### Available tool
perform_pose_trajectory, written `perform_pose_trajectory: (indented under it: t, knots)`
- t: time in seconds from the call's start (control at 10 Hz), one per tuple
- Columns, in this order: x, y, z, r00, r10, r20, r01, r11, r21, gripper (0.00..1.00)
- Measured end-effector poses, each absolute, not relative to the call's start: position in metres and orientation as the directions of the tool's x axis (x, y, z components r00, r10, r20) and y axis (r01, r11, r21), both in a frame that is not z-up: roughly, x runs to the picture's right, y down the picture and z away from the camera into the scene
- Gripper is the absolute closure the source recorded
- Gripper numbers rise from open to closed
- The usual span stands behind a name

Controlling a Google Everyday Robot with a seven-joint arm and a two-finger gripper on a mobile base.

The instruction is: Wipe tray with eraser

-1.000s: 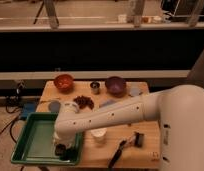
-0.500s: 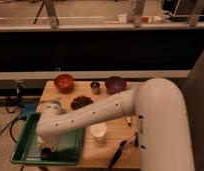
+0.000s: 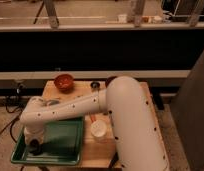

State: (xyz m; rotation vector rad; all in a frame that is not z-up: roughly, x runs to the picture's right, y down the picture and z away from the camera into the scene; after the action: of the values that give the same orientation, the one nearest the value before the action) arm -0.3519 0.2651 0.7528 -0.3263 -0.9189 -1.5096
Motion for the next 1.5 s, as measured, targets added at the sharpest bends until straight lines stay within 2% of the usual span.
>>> perform_pose_trajectory:
  t: [0.6,1.1,1.5]
  knots:
    - [-0.295,0.22,0.771,-0.051,-0.756,0.653,0.943,0.178,0.28,1.0]
    - [-0.212,0.219,0.779,0.108,-0.739,0.665,0.948,0.278,0.154,1.0]
    - [-0.179,0.224,0.759,0.167,-0.734,0.658,0.942,0.315,0.113,1.0]
